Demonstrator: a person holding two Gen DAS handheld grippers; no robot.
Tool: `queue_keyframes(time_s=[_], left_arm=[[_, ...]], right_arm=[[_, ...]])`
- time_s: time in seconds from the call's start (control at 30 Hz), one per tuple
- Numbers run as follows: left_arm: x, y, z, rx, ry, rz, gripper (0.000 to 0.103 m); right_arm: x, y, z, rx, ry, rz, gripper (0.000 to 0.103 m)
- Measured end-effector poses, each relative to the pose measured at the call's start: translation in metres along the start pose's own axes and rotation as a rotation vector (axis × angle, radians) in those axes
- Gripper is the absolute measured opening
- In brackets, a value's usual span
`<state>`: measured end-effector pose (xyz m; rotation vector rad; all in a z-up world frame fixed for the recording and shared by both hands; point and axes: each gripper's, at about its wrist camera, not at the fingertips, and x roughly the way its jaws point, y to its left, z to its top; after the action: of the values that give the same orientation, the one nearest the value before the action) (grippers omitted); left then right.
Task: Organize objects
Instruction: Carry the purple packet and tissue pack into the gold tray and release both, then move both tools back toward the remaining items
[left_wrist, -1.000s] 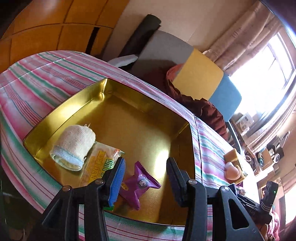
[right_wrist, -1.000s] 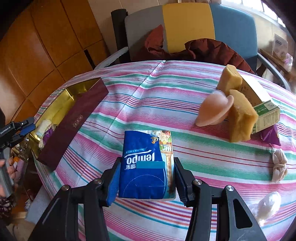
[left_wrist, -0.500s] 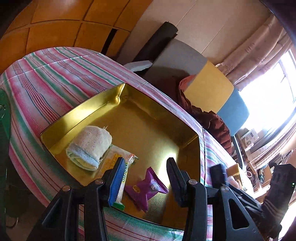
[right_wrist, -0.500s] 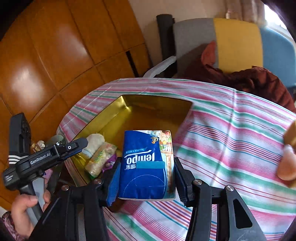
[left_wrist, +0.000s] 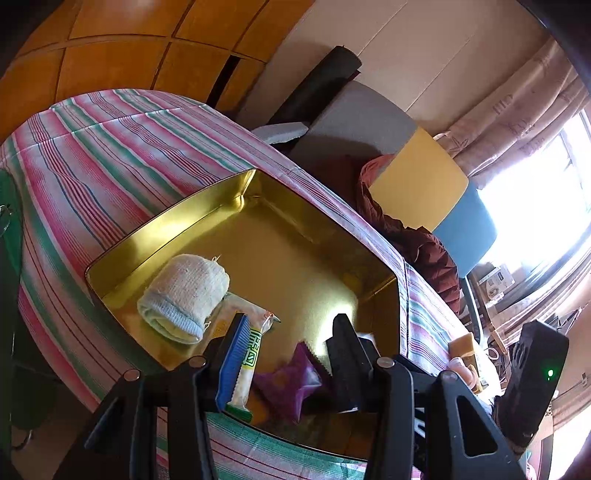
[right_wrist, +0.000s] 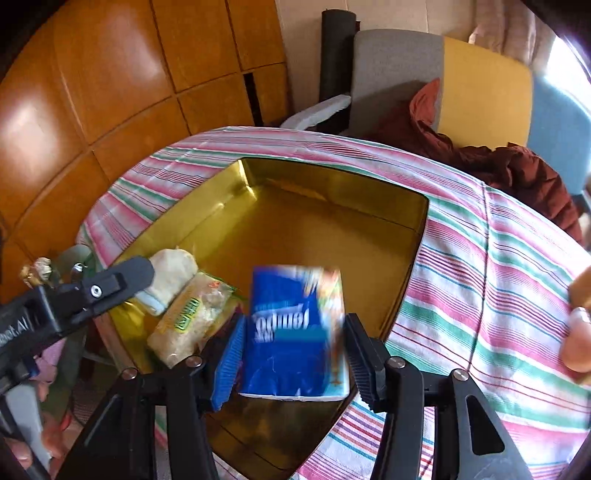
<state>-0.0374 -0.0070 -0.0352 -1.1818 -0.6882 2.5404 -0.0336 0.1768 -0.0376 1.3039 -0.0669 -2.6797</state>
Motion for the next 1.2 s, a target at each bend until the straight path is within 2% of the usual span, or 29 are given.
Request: queue_keyframes(time_s=[0.1,0.3,0.8,1.03,1.2], left_arm=[[0.001,0.001,-0.001,-0.004,-0.002,0.003,0.047],[0.003,-0.002,-0.004,0.008,0.009,0.002,0.047],[0.011,-0.015,-0.017,0.064,0.058,-0.011,0.047],[0.012,-0.038,-0.029,0.164,0.069,-0.05,0.047],[0.011,-0.061,-0.043,0.259,0.084,-0.105,0.047]], right_arm=[[-0.006,-0.002,-0.004,0.002,-0.02,-0.001,0.066],[-0.025,-0.007,-0.013,0.019,-0.072,-0.016,0.071],[-0.038,-0.035,-0.029,0.119,-0.074,-0.027,0.073],[-0.047,-0.051,-0.038,0.123,-0.074,-0.068,0.077],[-0.06,-0.087,-0.053,0.191,-0.063,-0.124,0.078]])
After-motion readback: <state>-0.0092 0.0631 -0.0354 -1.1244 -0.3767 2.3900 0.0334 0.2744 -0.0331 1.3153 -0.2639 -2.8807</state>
